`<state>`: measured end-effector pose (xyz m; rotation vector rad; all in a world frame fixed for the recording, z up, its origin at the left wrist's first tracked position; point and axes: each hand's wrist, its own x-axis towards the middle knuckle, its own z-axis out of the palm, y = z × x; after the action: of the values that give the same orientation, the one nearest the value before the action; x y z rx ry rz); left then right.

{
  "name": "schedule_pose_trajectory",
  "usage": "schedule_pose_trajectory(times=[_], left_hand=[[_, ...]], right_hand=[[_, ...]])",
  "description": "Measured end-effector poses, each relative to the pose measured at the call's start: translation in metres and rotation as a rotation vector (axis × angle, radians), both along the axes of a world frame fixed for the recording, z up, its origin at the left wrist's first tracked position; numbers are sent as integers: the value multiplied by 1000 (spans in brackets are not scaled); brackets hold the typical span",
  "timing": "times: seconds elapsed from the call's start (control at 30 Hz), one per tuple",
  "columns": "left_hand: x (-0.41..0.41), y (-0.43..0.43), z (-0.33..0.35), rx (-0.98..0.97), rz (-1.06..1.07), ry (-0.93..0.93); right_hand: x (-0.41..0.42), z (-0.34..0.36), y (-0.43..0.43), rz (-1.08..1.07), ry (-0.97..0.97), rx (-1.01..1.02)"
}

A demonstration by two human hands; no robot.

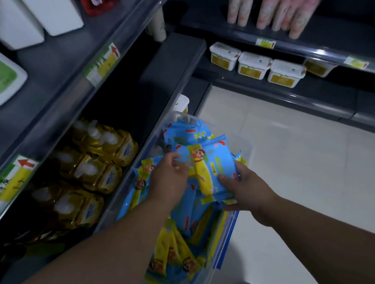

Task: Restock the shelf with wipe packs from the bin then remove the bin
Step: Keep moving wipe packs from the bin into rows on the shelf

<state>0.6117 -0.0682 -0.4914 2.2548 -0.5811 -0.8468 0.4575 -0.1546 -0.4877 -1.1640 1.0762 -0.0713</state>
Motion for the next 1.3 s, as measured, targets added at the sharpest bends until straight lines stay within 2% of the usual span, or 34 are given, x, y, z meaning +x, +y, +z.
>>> schedule_pose_trajectory(times=[0.13,0.2,0.27,0.43,0.63,0.73,1.03,1.2,1.3], left_hand=[[31,-14,-28,230,-199,-194],[35,-22,-38,360,-309,-248],[35,-29,-43,404,-349,-261],[33,-43,-42,365,-259,-279],[36,-35,-23,129,-23,-17],[38,-22,-3,75,42,-13],[57,47,127,-139,182,-114],[43,94,211,-217,227,-187],[22,131,259,-219,335,-266]], right_hand=[[-7,-17,-11,8,34,-91],[-8,-25,-15,18,50,-146],[-9,-30,-18,30,69,-191],[-14,-34,-22,76,114,-301],[-11,-11,-23,66,108,-281],[-6,12,-25,67,84,-273],[25,121,-22,230,-38,-344],[33,192,-7,378,-179,-374],[34,241,11,482,-283,-412]])
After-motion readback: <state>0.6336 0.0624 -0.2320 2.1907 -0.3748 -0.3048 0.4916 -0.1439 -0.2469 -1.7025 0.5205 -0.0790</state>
